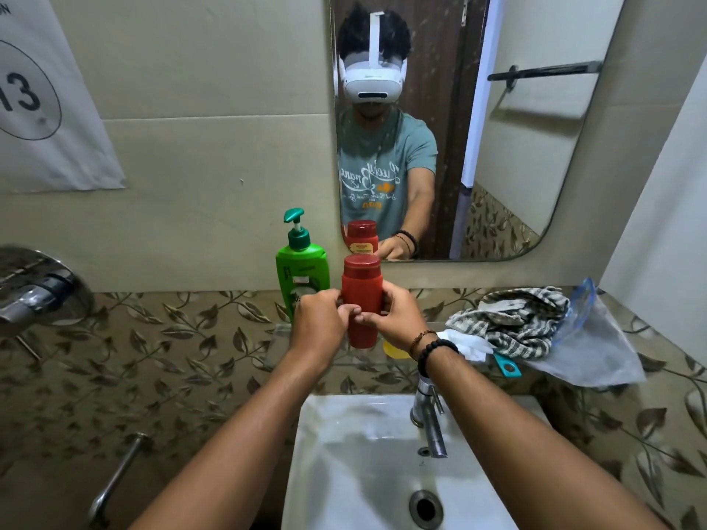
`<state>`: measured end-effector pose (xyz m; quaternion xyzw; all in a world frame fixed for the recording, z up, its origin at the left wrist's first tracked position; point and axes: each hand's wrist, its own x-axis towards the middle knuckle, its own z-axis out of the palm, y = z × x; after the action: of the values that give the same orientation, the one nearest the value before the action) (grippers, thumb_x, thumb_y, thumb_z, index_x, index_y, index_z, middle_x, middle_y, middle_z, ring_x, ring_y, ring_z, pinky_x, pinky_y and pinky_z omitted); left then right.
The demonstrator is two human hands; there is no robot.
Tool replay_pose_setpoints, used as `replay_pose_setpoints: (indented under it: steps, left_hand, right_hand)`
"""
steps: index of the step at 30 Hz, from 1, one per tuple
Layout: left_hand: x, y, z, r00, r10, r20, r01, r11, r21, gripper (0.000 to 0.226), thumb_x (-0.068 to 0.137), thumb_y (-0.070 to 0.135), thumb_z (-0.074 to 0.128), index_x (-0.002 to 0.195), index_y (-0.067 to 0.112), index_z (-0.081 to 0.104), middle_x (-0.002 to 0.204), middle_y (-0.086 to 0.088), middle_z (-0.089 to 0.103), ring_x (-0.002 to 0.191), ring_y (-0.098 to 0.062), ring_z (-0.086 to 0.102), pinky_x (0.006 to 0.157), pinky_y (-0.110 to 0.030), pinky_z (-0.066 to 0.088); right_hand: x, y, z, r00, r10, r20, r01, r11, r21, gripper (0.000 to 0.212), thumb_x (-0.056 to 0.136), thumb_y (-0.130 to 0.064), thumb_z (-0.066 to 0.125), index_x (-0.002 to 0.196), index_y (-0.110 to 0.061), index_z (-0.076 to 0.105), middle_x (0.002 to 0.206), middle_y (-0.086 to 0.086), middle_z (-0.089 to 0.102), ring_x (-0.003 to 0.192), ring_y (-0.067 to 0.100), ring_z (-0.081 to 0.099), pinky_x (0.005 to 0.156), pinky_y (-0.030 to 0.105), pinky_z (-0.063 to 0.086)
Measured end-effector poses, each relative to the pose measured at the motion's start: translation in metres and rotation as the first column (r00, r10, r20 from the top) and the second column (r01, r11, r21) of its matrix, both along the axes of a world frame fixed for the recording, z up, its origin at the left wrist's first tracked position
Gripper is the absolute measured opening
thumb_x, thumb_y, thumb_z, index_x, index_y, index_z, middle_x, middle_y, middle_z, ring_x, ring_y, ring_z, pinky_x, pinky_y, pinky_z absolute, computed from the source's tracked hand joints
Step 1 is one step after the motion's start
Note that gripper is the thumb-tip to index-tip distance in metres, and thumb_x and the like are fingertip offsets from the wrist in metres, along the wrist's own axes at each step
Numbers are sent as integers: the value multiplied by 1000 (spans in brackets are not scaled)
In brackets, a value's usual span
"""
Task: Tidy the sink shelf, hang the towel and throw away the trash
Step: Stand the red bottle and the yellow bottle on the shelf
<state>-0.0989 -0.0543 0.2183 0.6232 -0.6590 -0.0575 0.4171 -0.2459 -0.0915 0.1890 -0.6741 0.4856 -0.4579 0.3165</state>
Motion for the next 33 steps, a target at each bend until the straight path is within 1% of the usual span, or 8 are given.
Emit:
replay_pose_setpoints:
  steps: [3,6,11,14,17,24,29,33]
  left_hand:
    - [5,3,-5,1000,15,13,-16,1000,11,21,80,34,79,80,13,76,75,-9,75,68,-23,67,60,-30,53]
    - [7,9,-14,999,15,39,-16,1000,17,28,77,41,80,70,15,70,67,-3,70,63,-20,64,56,-32,54]
    - [-14,22,-33,988,-146,44,143,988,64,19,79,32,80,73,18,69,69,9,69,69,-8,68,57,-27,56]
    - [-31,23,-40,979,-187,80,180,980,81,18,80,33,79,74,18,71,72,1,72,69,-15,66,59,-33,55]
    - [-42,23,-46,976,-207,70,199,975,101,22,79,36,80,72,17,70,71,1,71,68,-17,64,58,-32,53]
    - [-59,19,-50,976,-211,53,204,972,113,27,79,39,79,74,14,72,70,-3,71,66,-19,64,61,-35,55]
    - [-74,17,-47,967,-244,81,236,967,96,21,81,34,75,92,16,71,88,-5,74,82,-25,68,71,-36,55]
    - [-81,13,-45,963,-252,95,244,966,83,25,80,25,73,103,19,65,95,-7,74,89,-28,67,74,-36,53]
  right_hand:
    - [-7,5,7,997,27,-75,-25,999,25,60,66,-9,88,120,-13,63,110,7,73,102,21,68,93,44,55]
    - [-30,2,26,952,56,-302,-32,996,83,55,63,-12,91,112,-10,67,106,9,74,95,18,68,89,36,56]
    - [-62,3,48,669,182,-721,1,970,245,48,66,-23,90,110,-13,72,106,4,75,87,13,65,77,23,49]
    - [-61,9,38,561,187,-806,26,970,244,54,68,-25,89,117,-15,69,113,5,72,97,17,65,78,22,47]
    - [-58,12,23,517,149,-843,38,980,197,58,71,-23,86,124,-14,64,120,8,69,109,23,63,82,23,45]
    - [-68,9,13,662,-3,-749,111,989,94,51,75,-18,79,122,-8,63,118,17,61,109,30,60,91,29,46]
    - [-76,11,15,856,-213,-471,267,962,51,62,53,-30,95,104,-11,67,98,7,69,91,23,64,75,29,51]
    - [-68,12,11,899,-319,-302,347,937,45,55,51,-31,93,91,-14,59,83,1,66,75,19,61,54,22,42]
